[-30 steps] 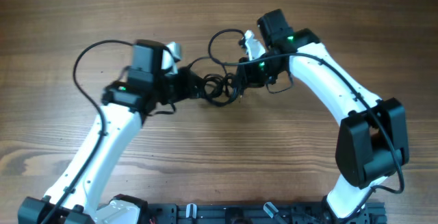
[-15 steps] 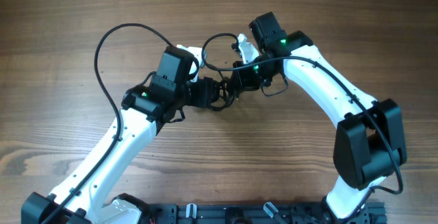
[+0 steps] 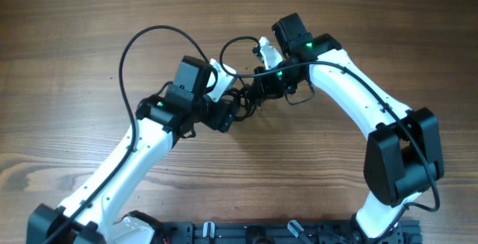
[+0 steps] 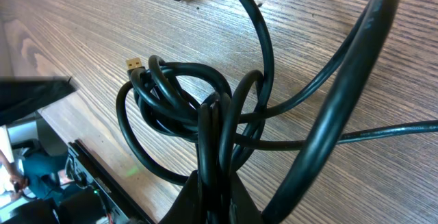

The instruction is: Untangle cables

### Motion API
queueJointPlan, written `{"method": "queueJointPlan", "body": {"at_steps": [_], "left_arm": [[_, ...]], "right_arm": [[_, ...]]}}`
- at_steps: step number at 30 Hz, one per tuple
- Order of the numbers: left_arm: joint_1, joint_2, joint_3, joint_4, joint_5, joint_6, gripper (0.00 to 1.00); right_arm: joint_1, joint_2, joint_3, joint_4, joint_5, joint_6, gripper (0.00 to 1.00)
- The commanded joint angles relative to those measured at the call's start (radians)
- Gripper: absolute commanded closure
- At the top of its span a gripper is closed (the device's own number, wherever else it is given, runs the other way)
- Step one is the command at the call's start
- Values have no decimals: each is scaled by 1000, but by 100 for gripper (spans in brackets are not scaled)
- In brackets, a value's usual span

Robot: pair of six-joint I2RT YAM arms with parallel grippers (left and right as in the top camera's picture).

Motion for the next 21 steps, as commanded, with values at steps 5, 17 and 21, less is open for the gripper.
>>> {"method": "queueJointPlan", "body": {"at_steps": [5, 17, 21], "left_arm": [[-4, 106, -23, 92, -60, 22, 11], [-3, 236, -23, 245, -71, 22, 49], [-3, 240, -23, 305, -71, 19, 73]], "right_arm": [[0, -25, 23, 3, -18, -26, 95], [0, -25, 23, -3, -21, -34, 95], [0, -25, 23, -8, -21, -35, 94]]}}
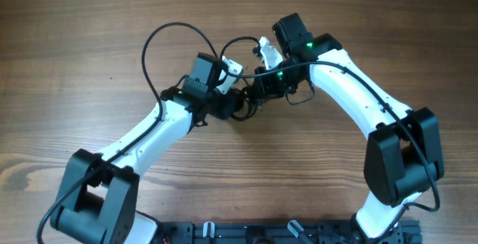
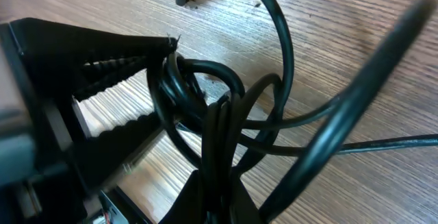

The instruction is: Untangle cables

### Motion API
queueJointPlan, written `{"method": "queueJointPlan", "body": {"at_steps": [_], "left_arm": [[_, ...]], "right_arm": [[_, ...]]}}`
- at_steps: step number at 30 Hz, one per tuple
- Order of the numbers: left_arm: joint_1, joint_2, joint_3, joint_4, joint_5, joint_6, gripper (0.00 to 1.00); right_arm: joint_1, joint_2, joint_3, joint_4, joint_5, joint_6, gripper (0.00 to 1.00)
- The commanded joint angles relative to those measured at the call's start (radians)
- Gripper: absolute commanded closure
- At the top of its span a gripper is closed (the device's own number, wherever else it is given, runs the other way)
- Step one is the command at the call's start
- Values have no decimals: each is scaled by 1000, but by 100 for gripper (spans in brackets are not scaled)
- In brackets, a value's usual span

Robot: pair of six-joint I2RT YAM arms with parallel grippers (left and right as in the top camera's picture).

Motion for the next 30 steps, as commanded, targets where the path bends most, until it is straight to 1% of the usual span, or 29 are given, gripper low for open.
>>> {"method": "queueJointPlan", "body": {"at_steps": [1, 2, 3, 6, 8, 13, 15, 19, 21, 24, 26, 29, 30], "left_arm": [[-3, 7, -7, 42, -10, -6, 85], [-3, 7, -6, 50, -10, -9, 96], [-3, 7, -6, 55, -10, -14, 96], [-3, -3, -6, 78, -10, -87, 96], [2, -31, -6, 82, -10, -120, 96], [114, -217, -6, 34, -9, -380, 96], [152, -294, -6, -2, -4, -425, 96], [189, -449, -6, -69, 59, -429, 96], [198, -502, -6, -92, 100, -432, 96], [231, -568, -6, -109, 141, -491, 96], [262, -605, -6, -103, 194, -509, 96], [343, -668, -6, -89, 327, -508, 96], [353, -672, -6, -93, 330, -508, 96]], "right_arm": [[1, -25, 23, -4, -25, -24, 94], [1, -25, 23, -4, -25, -24, 94], [1, -25, 23, -4, -24, -24, 94], [1, -22, 21, -1, 13, -19, 94], [0, -15, 21, -2, 48, 14, 95], [-23, -8, 16, 0, 128, 106, 96], [-42, -8, 15, 2, 154, 141, 96], [-64, 34, 14, 22, 164, 189, 96], [-67, 64, 14, 27, 164, 191, 96], [-72, 98, 14, 34, 164, 196, 96], [-78, 120, 14, 37, 164, 198, 96], [-82, 148, 14, 43, 163, 205, 96], [-82, 148, 14, 45, 163, 204, 95]]}}
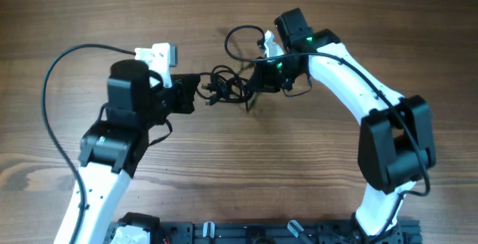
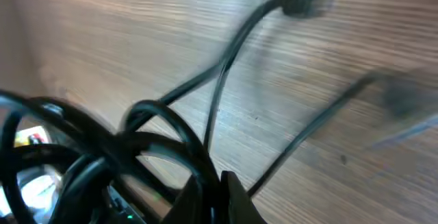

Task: Untangle cables
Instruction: 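Hold the bundle with both grippers and tug loops apart at center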

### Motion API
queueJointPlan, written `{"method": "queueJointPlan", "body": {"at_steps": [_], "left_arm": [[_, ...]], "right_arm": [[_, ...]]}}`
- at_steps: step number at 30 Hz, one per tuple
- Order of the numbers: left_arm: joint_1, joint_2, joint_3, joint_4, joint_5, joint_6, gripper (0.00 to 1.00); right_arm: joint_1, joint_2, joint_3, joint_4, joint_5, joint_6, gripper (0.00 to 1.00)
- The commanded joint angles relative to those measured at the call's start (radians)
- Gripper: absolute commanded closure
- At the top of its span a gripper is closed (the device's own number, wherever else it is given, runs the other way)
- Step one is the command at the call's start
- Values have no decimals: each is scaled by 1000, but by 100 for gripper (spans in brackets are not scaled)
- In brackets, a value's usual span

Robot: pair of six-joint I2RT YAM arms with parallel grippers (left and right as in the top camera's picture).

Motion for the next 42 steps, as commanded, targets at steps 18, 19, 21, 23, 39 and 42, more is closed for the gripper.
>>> {"method": "queueJointPlan", "body": {"at_steps": [18, 19, 21, 23, 39, 42], "left_arm": [[-63, 328, 29, -26, 105, -88, 96], [-77, 346, 29, -7, 98, -110, 96], [-97, 370, 29, 10, 64, -160, 96], [-108, 387, 29, -7, -33, -248, 96], [-167, 645, 29, 237, -177, -424, 57], [-171, 678, 29, 277, -177, -418, 59]], "right_arm": [[-29, -73, -16, -72, -41, -209, 59], [-29, -95, -13, -72, -13, -192, 57], [-29, -137, -13, -71, 48, -159, 51], [-29, -162, -13, -71, 127, -108, 50], [-29, -179, -13, -45, 163, -118, 38], [-29, -179, -13, -45, 163, -118, 37]]}}
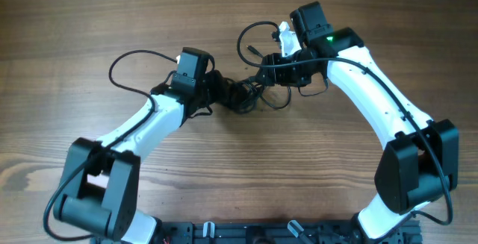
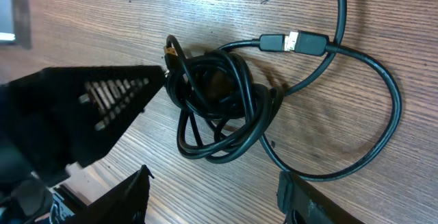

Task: Untangle cables
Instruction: 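Hold the bundle with both grippers and tug loops apart at center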

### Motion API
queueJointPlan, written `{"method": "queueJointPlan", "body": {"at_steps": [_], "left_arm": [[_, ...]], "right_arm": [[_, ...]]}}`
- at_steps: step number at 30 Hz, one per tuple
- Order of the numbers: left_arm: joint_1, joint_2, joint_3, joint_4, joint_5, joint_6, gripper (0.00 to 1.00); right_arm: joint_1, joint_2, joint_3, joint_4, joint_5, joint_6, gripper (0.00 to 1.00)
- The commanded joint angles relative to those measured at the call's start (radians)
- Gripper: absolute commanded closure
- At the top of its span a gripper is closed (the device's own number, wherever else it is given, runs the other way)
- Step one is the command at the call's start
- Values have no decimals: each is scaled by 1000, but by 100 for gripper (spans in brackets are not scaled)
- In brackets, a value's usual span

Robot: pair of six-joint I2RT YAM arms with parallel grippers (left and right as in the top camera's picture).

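Note:
A black cable is bunched into a knot on the wooden table. In the right wrist view the knot shows a gold plug tip at its upper left. A joined connector lies to its right, and a loose loop trails off from there. My left gripper is at the knot's left edge, its toothed fingers pressed together on a strand. My right gripper hangs just right of the knot and above it, open with nothing between its fingers.
Each arm's own thin lead arcs over the table, one on the left and one by the right wrist. The arms' base rail runs along the near edge.
My right gripper has let go of the cable and now stands open above it. My left gripper has moved right, back toward the knot. The cable lies bunched on the table again.
First my right gripper held the tangle up off the table, the left gripper apart from it. Then the left gripper stood open around a strand. Then the two were apart with the cable stretched between them. Now only the left holds it.

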Motion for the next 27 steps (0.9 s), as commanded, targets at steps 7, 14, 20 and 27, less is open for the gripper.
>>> {"method": "queueJointPlan", "body": {"at_steps": [7, 14, 20, 27], "left_arm": [[-17, 72, 5, 8, -30, 58, 69], [-17, 88, 0, 4, -30, 58, 80], [-16, 92, 0, 4, -30, 58, 96], [-16, 9, 1, 4, -26, 58, 96]], "right_arm": [[2, -19, 6, 2, 16, -17, 37], [2, -19, 6, -2, 16, -18, 37], [3, -19, 6, -3, 16, -18, 37], [3, -19, 6, -5, -14, -50, 37]]}}
